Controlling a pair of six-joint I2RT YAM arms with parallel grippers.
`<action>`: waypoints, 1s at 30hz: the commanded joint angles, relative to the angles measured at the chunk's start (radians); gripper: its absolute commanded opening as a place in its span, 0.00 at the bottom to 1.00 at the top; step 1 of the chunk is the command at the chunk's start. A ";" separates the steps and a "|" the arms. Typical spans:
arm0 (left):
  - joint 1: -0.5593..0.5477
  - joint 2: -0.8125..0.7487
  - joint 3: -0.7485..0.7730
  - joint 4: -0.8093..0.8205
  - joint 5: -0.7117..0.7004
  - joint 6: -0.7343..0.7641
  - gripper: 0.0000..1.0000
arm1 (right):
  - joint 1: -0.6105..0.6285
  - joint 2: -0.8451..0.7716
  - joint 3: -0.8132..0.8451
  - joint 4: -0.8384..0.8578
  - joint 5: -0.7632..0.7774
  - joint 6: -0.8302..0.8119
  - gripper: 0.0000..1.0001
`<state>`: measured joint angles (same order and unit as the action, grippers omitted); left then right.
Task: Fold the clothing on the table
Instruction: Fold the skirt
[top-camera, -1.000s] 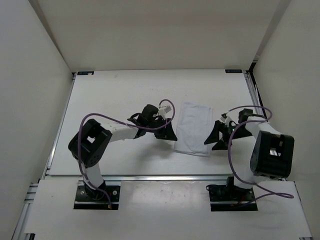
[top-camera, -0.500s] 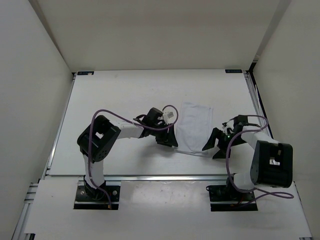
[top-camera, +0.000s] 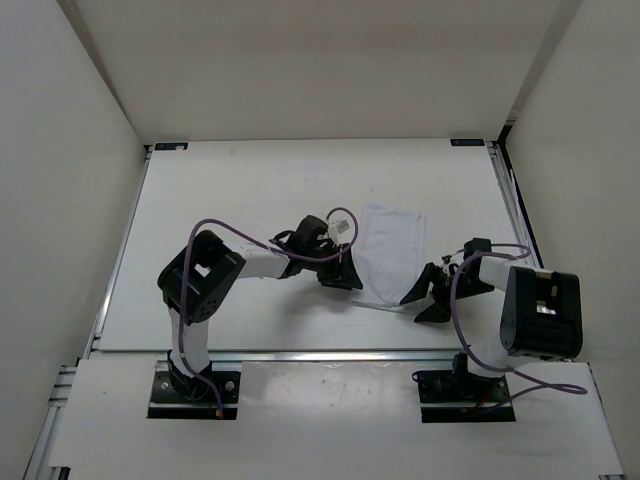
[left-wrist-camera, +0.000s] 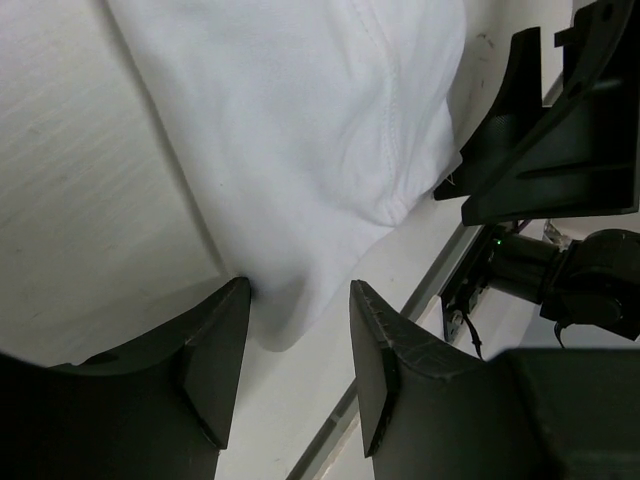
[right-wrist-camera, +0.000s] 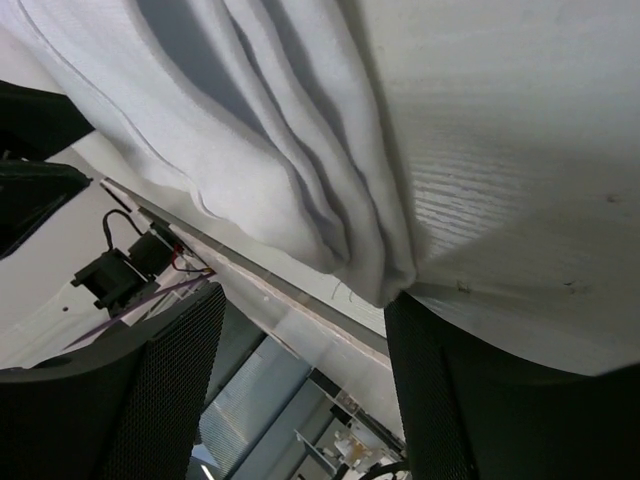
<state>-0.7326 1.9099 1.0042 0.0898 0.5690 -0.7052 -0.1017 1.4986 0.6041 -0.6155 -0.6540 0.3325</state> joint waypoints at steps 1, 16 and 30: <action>-0.028 -0.005 -0.027 0.073 0.026 -0.046 0.54 | -0.003 -0.003 -0.044 0.118 0.099 -0.003 0.70; -0.048 -0.086 -0.144 0.015 0.005 -0.010 0.53 | -0.033 -0.084 -0.047 0.183 0.175 0.086 0.50; -0.063 -0.115 -0.188 0.053 -0.003 -0.031 0.55 | -0.006 -0.135 -0.087 0.227 0.114 0.106 0.46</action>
<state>-0.7837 1.8240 0.8337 0.1650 0.5869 -0.7418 -0.1280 1.3624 0.5274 -0.4305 -0.5377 0.4370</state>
